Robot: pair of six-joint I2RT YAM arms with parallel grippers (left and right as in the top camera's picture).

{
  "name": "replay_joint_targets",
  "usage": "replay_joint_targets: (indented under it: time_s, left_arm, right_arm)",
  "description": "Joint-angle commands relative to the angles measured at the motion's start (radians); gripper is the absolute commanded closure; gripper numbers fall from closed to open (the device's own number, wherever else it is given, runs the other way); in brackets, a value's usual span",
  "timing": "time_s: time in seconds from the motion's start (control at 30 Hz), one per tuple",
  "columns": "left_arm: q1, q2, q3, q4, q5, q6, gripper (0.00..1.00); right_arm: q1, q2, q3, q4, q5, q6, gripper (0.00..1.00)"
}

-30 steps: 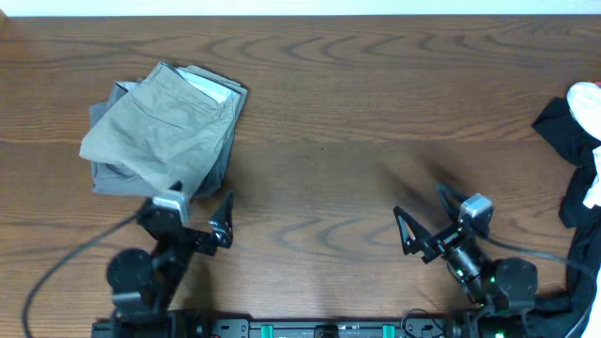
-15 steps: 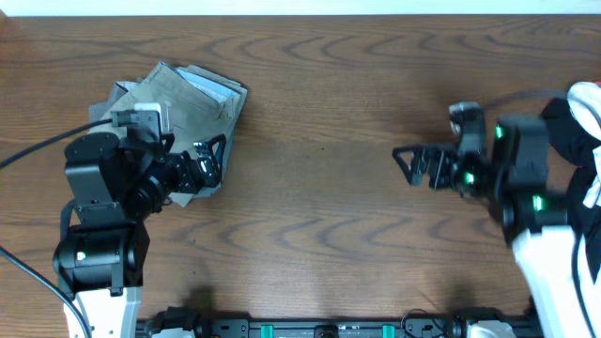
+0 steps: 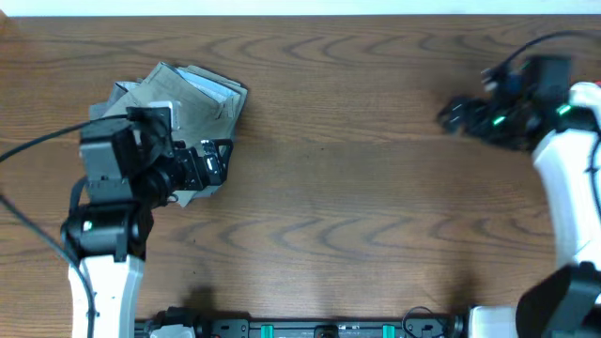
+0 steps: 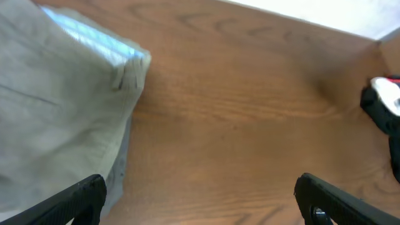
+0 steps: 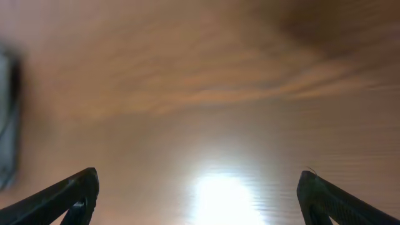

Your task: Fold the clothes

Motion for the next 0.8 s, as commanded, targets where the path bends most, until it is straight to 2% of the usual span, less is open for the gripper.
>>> replay_joint_targets:
  time_s: [0.0, 0.27, 0.43, 0.6, 0.77]
  left_arm:
    - [-0.031, 0.085, 0.040, -0.011, 0.013, 0.025, 0.02]
    - [-0.147, 0.254, 0.207, -0.171, -0.130, 0.070, 0.02]
    - [-0.191, 0.261, 0.251, -0.225, -0.155, 0.074, 0.02]
    - [-0.203, 0.255, 0.252, -0.249, -0.155, 0.073, 0.02]
    - [-0.203, 0.254, 0.252, -0.249, -0.155, 0.074, 0.02]
  right_arm:
    - [-0.079, 0.081, 0.150, -0.042, 0.180, 0.035, 0.03]
    - [-0.221, 0.253, 0.396, -0.050, 0.413, 0.057, 0.15]
    - [-0.314, 0.325, 0.406, -0.025, 0.562, 0.097, 0.11]
    - [-0.425, 0.410, 0.405, 0.000, 0.561, 0.097, 0.20]
    - [-0.547, 0.482, 0.406, 0.052, 0.564, 0.108, 0.22]
